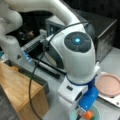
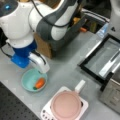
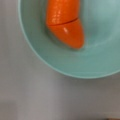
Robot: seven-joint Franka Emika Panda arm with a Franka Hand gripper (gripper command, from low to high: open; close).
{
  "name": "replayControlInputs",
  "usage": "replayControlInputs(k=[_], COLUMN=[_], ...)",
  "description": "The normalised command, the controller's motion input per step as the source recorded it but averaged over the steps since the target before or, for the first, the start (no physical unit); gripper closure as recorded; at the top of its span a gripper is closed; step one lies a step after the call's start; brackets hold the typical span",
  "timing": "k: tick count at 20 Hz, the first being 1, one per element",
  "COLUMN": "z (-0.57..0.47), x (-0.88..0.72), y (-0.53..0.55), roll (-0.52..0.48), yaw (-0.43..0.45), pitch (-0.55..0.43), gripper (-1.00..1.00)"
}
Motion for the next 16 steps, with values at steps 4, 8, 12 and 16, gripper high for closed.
replayControlInputs(k=[4, 8, 12, 16], z=[-0.03, -0.12, -0.19, -0.21], x=[-0.61, -0.6, -0.54, -0.58], y=[0.39, 0.26, 0.17, 0.17], roll=[-0.169, -0.213, -0.195, -0.174], yaw=[0.012, 0.048, 0.022, -0.015], pitch=[-0.12, -0.194, -0.27, -0.272], gripper=[-1.0, -1.0, -1.0, -1.0])
